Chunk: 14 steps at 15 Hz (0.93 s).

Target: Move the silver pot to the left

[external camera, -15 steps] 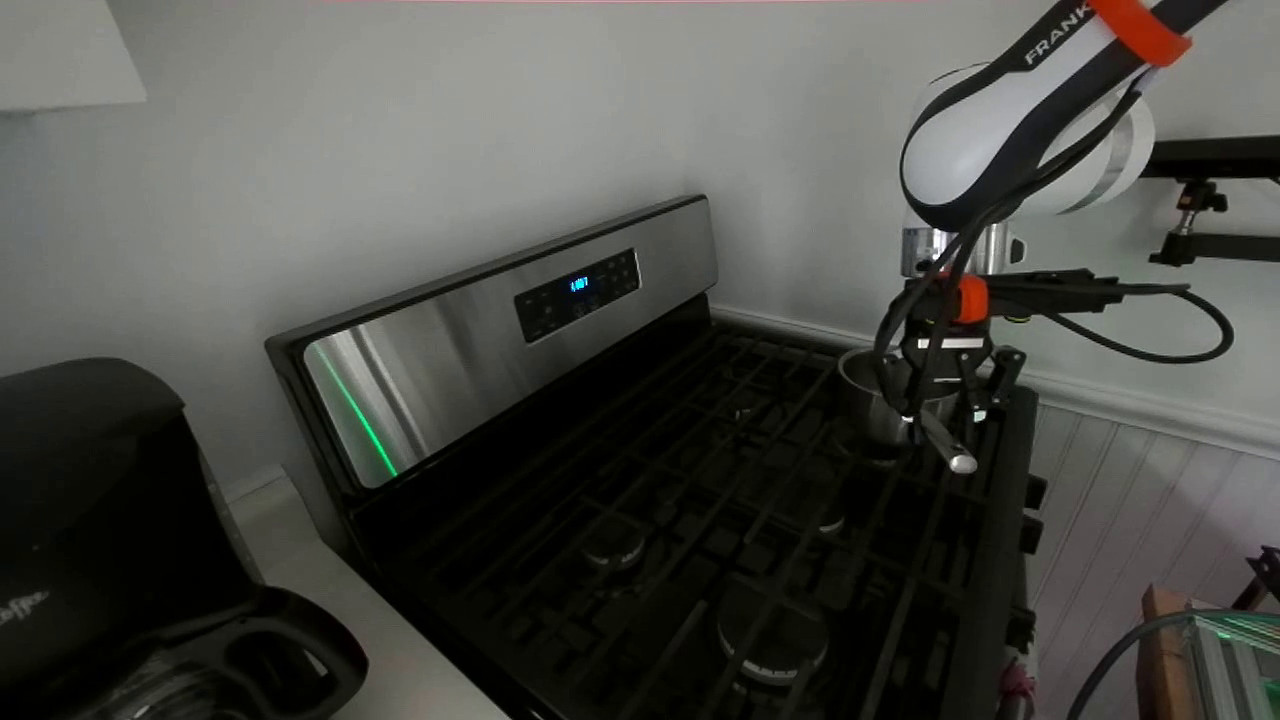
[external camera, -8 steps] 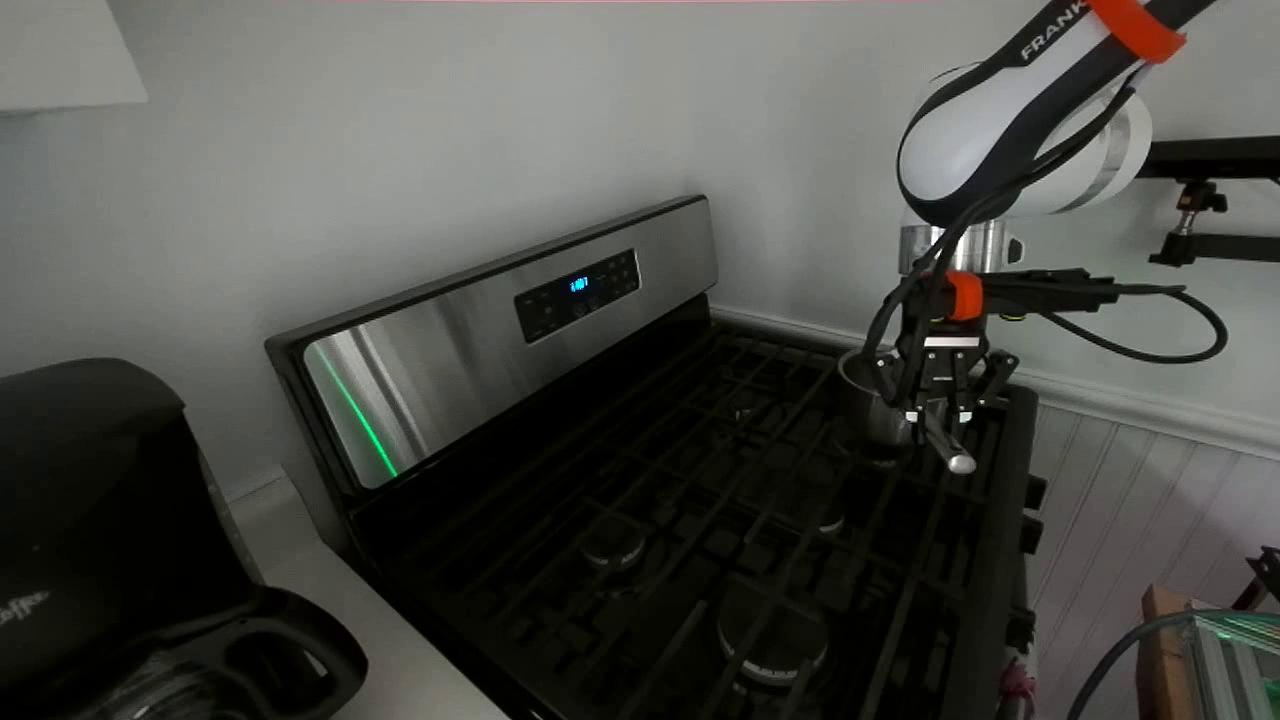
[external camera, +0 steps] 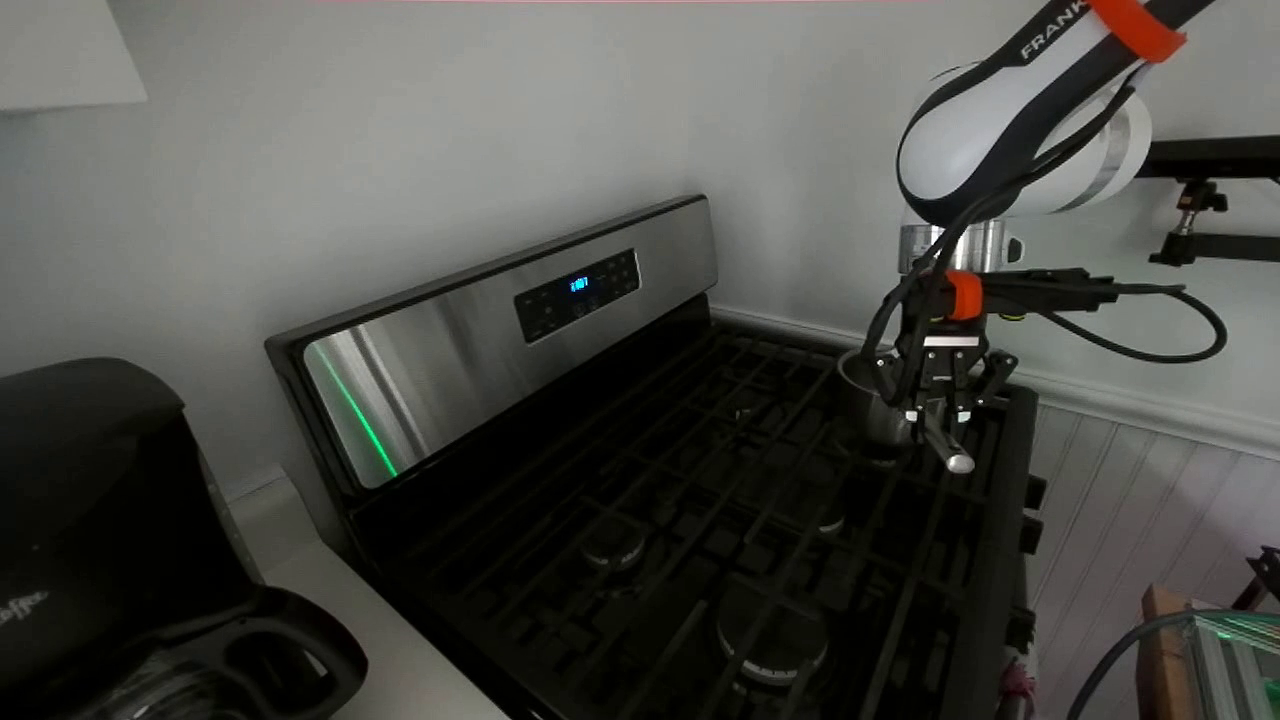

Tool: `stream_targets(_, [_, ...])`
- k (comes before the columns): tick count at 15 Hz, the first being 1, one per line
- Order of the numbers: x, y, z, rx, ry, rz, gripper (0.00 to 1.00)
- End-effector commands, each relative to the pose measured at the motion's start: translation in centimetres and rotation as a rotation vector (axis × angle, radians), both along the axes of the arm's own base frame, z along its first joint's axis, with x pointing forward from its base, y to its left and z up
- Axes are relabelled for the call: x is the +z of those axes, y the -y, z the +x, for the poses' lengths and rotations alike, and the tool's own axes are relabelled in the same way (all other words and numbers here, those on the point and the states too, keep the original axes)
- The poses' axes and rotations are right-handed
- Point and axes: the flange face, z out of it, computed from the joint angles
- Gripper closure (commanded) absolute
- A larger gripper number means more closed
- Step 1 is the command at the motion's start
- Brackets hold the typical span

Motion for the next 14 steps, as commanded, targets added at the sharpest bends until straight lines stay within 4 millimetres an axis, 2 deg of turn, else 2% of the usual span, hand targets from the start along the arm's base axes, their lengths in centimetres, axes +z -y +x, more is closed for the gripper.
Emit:
stream_targets(1, [0.9, -0.6, 0.1, 0.033, 0.024, 0.023, 0.93])
stream_targets(14, [2.2, -3.7, 0.0, 0.383, 0.071, 0.028, 0.93])
